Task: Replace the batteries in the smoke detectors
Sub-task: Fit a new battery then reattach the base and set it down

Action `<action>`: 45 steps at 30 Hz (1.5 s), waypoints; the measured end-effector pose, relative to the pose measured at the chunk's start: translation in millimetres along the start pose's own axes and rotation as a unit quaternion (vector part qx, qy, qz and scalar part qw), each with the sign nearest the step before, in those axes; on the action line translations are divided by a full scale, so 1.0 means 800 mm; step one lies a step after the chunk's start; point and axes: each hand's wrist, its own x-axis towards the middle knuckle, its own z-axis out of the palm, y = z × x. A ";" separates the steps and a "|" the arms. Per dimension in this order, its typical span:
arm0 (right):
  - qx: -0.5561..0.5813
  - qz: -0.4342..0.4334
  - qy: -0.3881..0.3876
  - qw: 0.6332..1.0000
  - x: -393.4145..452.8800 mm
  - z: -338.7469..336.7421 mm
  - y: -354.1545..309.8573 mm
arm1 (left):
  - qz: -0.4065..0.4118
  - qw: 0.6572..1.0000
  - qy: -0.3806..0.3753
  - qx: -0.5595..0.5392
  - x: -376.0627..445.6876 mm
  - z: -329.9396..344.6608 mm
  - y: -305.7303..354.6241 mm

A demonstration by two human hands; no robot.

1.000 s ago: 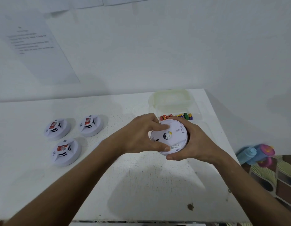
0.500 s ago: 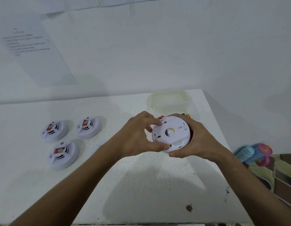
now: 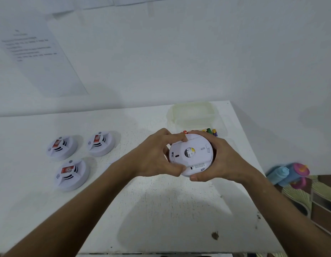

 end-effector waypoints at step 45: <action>-0.049 -0.058 -0.060 0.995 0.030 0.018 -0.012 | 0.011 0.997 0.069 -0.039 -0.049 -0.005 -0.031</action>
